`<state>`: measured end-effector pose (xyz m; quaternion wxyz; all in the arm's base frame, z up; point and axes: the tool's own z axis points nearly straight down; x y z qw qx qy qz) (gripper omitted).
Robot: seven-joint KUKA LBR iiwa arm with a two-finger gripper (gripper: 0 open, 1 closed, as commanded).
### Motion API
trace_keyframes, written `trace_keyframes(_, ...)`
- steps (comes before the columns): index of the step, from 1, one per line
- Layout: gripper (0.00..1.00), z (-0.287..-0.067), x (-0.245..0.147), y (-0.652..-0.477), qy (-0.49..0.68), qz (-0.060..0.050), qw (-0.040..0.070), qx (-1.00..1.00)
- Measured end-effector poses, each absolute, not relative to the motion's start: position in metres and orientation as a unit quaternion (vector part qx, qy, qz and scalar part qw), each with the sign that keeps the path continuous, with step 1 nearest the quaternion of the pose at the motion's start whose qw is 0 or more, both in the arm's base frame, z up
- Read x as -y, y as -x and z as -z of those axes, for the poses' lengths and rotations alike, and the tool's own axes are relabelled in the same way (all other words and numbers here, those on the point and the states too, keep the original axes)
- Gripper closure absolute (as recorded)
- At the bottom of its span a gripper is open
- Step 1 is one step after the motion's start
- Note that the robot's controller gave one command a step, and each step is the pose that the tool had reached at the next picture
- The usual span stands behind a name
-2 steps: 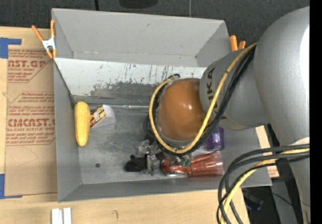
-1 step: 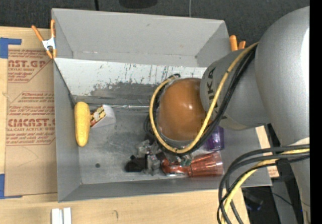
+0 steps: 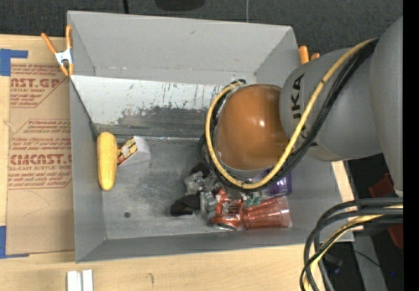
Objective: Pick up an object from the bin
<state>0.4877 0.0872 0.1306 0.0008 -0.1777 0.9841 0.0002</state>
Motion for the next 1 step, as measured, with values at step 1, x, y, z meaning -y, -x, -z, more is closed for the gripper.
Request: trace_keyframes(1,1.0,-0.2029,-0.1074,-0.4841,0.196,-0.001,0.001,-0.981)
